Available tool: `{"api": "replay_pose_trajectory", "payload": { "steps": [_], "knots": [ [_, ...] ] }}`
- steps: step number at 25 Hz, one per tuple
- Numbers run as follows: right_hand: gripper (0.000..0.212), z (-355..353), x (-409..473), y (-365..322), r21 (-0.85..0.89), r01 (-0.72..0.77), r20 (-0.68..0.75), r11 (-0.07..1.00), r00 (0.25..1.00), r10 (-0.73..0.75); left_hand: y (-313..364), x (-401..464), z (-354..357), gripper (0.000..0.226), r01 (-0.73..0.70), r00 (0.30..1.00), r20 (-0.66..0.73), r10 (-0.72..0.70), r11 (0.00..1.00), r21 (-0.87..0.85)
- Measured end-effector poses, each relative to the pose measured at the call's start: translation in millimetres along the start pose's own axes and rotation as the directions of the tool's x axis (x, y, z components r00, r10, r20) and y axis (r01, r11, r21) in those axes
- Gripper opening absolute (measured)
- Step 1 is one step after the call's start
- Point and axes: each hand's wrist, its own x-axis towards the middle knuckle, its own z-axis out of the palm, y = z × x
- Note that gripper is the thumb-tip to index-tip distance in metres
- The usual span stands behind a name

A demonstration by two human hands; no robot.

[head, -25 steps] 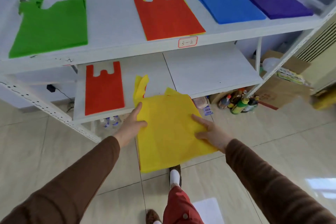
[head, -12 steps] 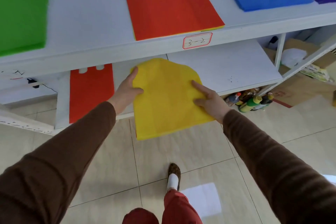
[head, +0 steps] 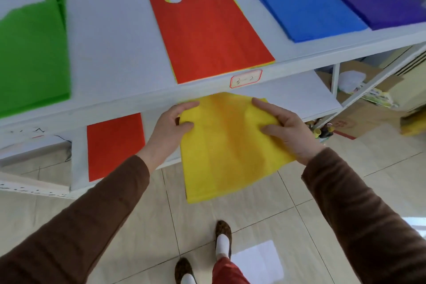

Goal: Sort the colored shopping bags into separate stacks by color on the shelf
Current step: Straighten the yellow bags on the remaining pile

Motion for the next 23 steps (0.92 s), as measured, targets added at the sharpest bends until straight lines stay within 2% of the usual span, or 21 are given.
{"api": "replay_pose_trajectory", "payload": {
  "steps": [4, 6, 8, 11, 13, 16, 18, 20, 23],
  "knots": [
    [0.058, -27.5, -19.7, -98.1, 0.013, 0.216, -0.043, 0.976, 0.976, -0.215, 113.9, -9.8, -11.5, 0.039, -0.162, 0.986, 0.014, 0.164, 0.982, -0.095],
    [0.055, -39.7, -16.1, -146.4, 0.027, 0.293, -0.066, 0.956, 0.955, -0.29, 169.6, -7.5, -22.8, 0.037, -0.229, 0.973, -0.039, 0.226, 0.969, -0.097],
    [0.055, -51.3, -4.3, -191.7, 0.006, 0.391, -0.109, 0.921, 0.915, -0.388, 218.1, 6.3, -40.5, 0.041, -0.314, 0.944, -0.132, 0.302, 0.945, -0.089],
    [0.059, -67.9, 25.3, -245.5, -0.034, 0.538, -0.186, 0.842, 0.824, -0.534, 277.2, 45.0, -74.7, 0.05, -0.473, 0.858, -0.238, 0.455, 0.881, -0.023],
    [0.061, -73.7, 50.5, -259.1, -0.031, 0.577, -0.217, 0.816, 0.793, -0.569, 293.7, 76.3, -93.0, 0.059, -0.519, 0.82, -0.28, 0.499, 0.855, 0.002],
    [0.061, -75.9, 100.6, -238.3, 0.032, 0.491, -0.176, 0.87, 0.86, -0.479, 280.6, 120.8, -101.8, 0.071, -0.447, 0.841, -0.31, 0.443, 0.892, 0.061],
    [0.061, -71.1, 134.7, -205.7, 0.03, 0.37, -0.124, 0.929, 0.923, -0.364, 249.9, 146.5, -98.4, 0.068, -0.362, 0.871, -0.319, 0.374, 0.927, 0.099],
    [0.059, -63.4, 165.2, -171.5, -0.03, 0.236, -0.083, 0.971, 0.968, -0.238, 207.2, 170.1, -93.0, 0.063, -0.236, 0.905, -0.346, 0.248, 0.969, 0.076],
    [0.058, -53.0, 194.7, -126.2, -0.19, 0.047, -0.076, 0.981, 0.995, -0.063, 134.3, 187.3, -76.5, 0.06, -0.022, 0.93, -0.365, 0.049, 0.997, 0.079]
  ]
}}
